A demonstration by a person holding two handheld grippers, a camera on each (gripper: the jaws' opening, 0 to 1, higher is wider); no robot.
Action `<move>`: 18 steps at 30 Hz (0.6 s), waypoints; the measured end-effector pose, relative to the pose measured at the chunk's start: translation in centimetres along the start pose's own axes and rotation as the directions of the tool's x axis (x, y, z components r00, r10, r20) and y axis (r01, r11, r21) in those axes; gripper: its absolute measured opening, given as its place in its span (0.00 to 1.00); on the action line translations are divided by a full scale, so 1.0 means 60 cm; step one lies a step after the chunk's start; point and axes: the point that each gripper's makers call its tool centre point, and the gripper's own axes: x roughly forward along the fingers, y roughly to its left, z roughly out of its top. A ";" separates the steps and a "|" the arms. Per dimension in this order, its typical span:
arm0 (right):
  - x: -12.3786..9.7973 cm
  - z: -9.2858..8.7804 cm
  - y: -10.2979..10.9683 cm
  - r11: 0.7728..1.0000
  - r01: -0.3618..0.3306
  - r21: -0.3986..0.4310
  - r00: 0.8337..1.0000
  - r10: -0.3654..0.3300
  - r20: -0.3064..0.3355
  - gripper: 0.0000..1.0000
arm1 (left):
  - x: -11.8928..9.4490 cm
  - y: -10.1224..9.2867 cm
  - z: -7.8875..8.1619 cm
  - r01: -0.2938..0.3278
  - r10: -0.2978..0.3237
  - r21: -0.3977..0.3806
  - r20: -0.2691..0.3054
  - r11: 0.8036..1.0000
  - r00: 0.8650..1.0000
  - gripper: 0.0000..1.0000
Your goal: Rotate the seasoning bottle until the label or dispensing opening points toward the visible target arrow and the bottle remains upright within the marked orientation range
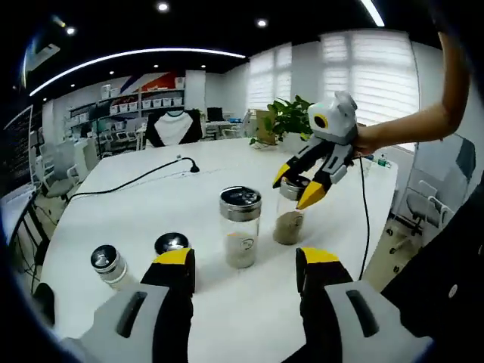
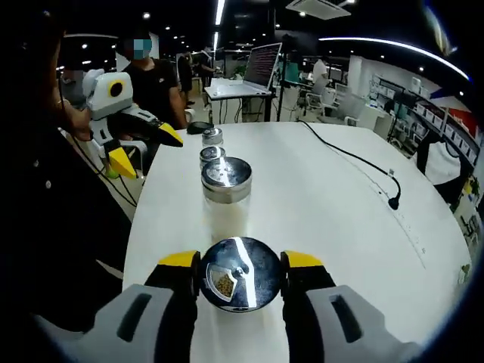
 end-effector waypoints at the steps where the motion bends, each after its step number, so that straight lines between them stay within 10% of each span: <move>1: 0.000 0.000 0.000 1.000 0.002 0.002 1.000 -0.002 0.003 0.40 | -0.004 0.008 0.002 -0.011 0.011 0.000 0.003 1.000 1.000 0.60; 8: -0.018 0.015 -0.009 0.956 0.124 0.266 0.982 -0.157 0.106 0.46 | -0.040 0.071 0.015 -0.054 0.063 -0.134 0.062 0.989 0.996 0.70; 18: -0.082 -0.002 0.042 0.759 0.340 0.555 0.868 -0.481 0.127 0.56 | -0.113 0.136 0.000 -0.175 0.185 -0.152 0.052 0.973 0.981 0.81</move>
